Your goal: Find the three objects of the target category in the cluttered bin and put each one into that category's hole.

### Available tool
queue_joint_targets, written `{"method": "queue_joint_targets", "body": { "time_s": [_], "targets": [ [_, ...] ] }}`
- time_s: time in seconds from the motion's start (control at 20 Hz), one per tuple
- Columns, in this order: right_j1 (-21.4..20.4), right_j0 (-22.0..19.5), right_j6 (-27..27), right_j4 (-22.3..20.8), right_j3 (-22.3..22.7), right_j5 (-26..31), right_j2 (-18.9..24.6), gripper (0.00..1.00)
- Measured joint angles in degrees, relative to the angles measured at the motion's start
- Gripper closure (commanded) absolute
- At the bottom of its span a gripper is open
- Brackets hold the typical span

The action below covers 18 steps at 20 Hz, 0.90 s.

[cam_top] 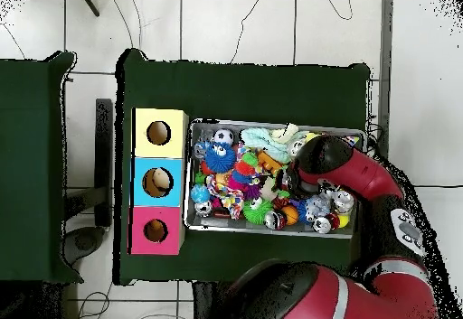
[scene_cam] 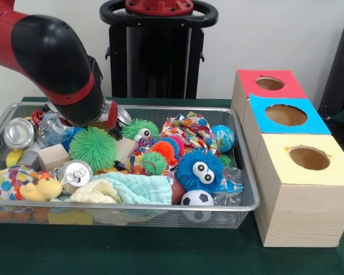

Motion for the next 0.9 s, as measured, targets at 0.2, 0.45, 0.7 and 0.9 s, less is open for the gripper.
{"method": "queue_joint_targets", "body": {
  "time_s": [0.2, 0.45, 0.7, 0.9],
  "targets": [
    [-0.7, -0.6, 0.0, 0.0, 0.2, 0.0, 0.9, 0.0],
    [-1.4, -1.7, 0.0, 0.0, 1.2, -0.9, 2.8, 0.0],
    [-1.9, -3.7, 0.0, 0.0, 3.5, -7.2, 5.2, 0.0],
    [-1.8, -5.6, 0.0, 0.0, 5.6, -11.7, 7.3, 0.0]
  ]
}}
